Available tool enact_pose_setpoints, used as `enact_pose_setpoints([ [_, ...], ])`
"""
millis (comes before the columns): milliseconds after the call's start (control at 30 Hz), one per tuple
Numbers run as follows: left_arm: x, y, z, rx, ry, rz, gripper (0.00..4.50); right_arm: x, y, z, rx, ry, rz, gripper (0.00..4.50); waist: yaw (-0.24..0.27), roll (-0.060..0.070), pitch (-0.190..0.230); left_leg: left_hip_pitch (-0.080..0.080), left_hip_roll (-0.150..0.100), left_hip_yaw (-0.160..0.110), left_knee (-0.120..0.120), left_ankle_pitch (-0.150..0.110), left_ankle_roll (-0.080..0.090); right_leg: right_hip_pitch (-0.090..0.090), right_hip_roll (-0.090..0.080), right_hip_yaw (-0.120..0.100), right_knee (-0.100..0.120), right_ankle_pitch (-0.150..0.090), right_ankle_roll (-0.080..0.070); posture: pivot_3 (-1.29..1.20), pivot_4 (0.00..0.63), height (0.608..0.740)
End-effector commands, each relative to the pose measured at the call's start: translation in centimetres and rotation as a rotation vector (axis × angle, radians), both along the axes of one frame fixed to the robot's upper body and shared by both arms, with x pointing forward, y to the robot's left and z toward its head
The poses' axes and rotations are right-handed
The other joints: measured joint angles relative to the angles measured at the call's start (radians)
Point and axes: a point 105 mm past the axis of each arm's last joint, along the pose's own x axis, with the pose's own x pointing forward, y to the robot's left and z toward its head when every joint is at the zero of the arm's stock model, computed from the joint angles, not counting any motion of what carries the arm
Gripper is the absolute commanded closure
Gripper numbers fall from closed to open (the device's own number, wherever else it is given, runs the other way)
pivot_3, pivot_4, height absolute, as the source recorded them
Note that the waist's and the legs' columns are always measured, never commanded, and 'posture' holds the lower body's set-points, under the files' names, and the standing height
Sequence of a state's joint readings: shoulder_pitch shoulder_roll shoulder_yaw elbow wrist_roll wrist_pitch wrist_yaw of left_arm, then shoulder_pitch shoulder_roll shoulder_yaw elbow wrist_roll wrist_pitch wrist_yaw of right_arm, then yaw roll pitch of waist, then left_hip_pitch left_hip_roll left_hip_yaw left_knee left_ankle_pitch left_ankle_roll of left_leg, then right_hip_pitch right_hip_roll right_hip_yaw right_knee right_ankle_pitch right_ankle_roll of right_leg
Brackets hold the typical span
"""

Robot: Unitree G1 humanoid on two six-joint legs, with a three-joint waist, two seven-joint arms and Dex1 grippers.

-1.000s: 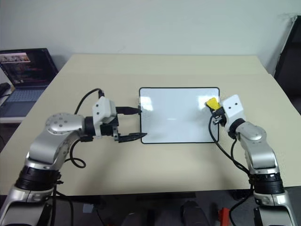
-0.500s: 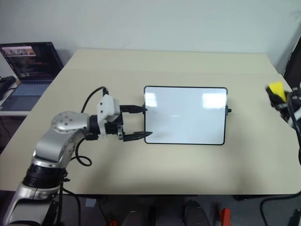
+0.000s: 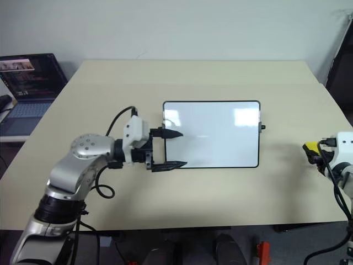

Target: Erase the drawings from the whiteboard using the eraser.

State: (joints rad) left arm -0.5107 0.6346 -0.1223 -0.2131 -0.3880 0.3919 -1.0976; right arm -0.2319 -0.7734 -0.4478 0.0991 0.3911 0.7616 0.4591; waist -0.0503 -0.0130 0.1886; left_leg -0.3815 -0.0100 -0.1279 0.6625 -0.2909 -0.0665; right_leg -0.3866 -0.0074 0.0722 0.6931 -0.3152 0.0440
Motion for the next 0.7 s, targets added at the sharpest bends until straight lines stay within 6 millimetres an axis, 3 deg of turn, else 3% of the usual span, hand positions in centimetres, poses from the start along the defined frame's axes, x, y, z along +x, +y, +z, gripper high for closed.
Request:
enact_pose_setpoints([
  [33,-0.3,0.1,0.9,-0.007,-0.039,-0.002,0.00,0.5,-0.4,1.4,-0.024,-0.052,0.002,1.74,0.000,0.000,0.000,0.000,0.000,0.000,0.000,0.000,0.000,0.000,0.000,0.000,0.000,0.000,0.000,0.00,0.150,0.740],
  [200,-0.3,0.3,0.9,-0.005,-0.040,0.006,0.00,0.8,-0.5,1.4,-0.042,-0.046,0.016,0.02,0.000,0.000,0.000,0.000,0.000,0.000,0.000,0.000,0.000,0.000,0.000,0.000,0.000,0.000,0.000,0.00,0.150,0.740],
  [300,0.6,1.4,1.6,-0.035,-0.064,0.082,0.00,1.1,0.7,3.2,-0.055,-0.115,0.065,0.02,-0.001,0.000,0.000,0.000,0.000,0.000,0.000,0.000,0.000,0.000,0.000,0.000,0.000,0.000,0.000,0.00,0.150,0.740],
  [400,2.9,3.5,4.0,-0.154,-0.171,0.287,0.00,1.9,3.0,4.8,-0.021,-0.221,0.124,0.02,-0.005,0.000,0.000,0.000,0.001,0.000,0.000,0.000,0.000,0.000,0.000,0.000,0.000,0.000,0.000,0.00,0.150,0.740],
  [567,6.9,9.2,6.0,-0.345,-0.292,0.750,0.00,3.1,4.8,3.6,0.023,-0.300,0.113,0.02,0.000,-0.001,0.000,0.001,0.001,-0.002,0.001,0.000,0.000,0.001,0.000,-0.001,0.001,0.000,0.000,0.00,0.150,0.740],
  [667,7.7,12.0,5.2,-0.413,-0.274,0.944,0.00,3.5,5.2,2.4,0.049,-0.355,0.093,0.02,0.001,-0.001,0.000,0.000,0.000,-0.002,0.001,0.000,0.000,0.000,-0.002,-0.001,0.001,0.000,0.000,0.00,0.150,0.740],
  [700,7.8,12.6,4.1,-0.396,-0.251,0.982,0.00,3.5,5.1,1.7,0.085,-0.365,0.075,0.02,0.002,-0.001,0.000,-0.001,0.000,-0.002,0.001,0.000,0.000,-0.001,-0.003,-0.001,0.001,0.000,0.000,0.00,0.150,0.740],
])
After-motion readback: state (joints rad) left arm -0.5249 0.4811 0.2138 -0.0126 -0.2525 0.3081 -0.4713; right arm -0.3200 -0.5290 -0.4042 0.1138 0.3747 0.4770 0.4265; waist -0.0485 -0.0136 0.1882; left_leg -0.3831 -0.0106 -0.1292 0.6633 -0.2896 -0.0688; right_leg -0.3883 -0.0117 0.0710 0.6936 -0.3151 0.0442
